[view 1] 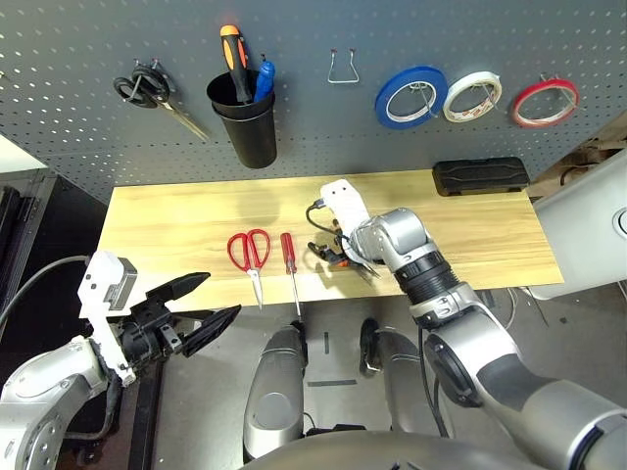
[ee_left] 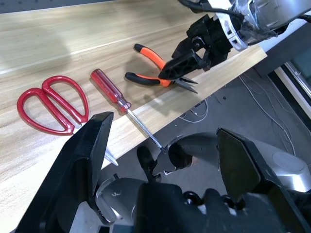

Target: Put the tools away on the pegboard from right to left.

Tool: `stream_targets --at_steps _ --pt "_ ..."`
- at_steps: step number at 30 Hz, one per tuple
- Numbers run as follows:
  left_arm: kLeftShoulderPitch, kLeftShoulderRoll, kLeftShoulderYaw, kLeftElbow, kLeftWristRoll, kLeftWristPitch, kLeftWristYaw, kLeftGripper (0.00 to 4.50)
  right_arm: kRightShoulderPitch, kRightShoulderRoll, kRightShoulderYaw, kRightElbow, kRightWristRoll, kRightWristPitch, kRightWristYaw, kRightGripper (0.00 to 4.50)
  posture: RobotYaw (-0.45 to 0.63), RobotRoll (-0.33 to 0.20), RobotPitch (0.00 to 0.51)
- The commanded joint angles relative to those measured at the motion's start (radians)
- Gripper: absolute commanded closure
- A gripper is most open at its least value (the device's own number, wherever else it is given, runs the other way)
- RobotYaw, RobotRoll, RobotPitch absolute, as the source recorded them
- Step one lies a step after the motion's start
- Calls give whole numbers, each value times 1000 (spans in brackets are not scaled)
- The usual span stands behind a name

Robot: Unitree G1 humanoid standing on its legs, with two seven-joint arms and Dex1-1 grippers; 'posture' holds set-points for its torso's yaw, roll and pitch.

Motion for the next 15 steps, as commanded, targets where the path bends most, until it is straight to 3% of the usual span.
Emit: stream_targets --at_steps 1,15 --pt "8 1 -9 18 9 -9 -13 0 11 -25 46 -1 -17 11 35 25 245 0 243" --pt "13 -1 -21 37 17 -36 -19 0 16 -72 103 25 -49 4 107 25 247 0 247"
